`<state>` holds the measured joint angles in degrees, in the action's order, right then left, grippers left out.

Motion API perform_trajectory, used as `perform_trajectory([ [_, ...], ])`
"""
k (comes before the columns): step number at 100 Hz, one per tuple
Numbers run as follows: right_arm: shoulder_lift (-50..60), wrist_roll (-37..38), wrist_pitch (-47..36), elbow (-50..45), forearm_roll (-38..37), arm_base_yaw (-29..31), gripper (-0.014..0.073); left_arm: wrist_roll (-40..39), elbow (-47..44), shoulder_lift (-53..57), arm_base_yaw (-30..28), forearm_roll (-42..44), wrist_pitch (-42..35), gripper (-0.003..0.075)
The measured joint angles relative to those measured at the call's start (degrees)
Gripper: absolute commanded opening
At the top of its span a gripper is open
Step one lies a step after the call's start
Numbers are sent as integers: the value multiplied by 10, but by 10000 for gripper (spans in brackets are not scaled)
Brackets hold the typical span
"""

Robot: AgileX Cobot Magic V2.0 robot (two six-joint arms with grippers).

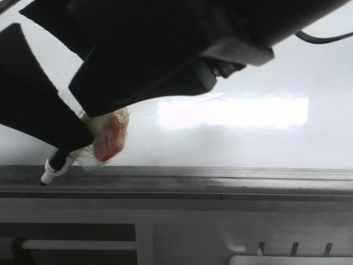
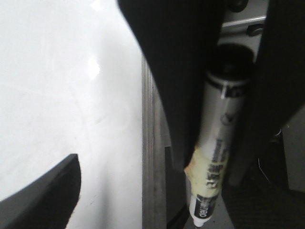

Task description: Write number 6 on whiteboard

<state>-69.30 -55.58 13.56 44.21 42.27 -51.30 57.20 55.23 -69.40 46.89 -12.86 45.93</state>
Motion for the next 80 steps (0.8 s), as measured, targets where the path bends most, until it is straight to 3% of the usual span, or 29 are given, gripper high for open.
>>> perform_trajectory([
  [38,5,0,0,0,-7,4,-62,-2,-1,27,-18,-43,-2,524],
  [63,33,0,6,-5,-15,25,-62,-4,-1,105,-97,-108,-18,522],
  [80,82,0,2,-37,-31,33,-60,-4,-21,177,-154,-141,-27,447],
])
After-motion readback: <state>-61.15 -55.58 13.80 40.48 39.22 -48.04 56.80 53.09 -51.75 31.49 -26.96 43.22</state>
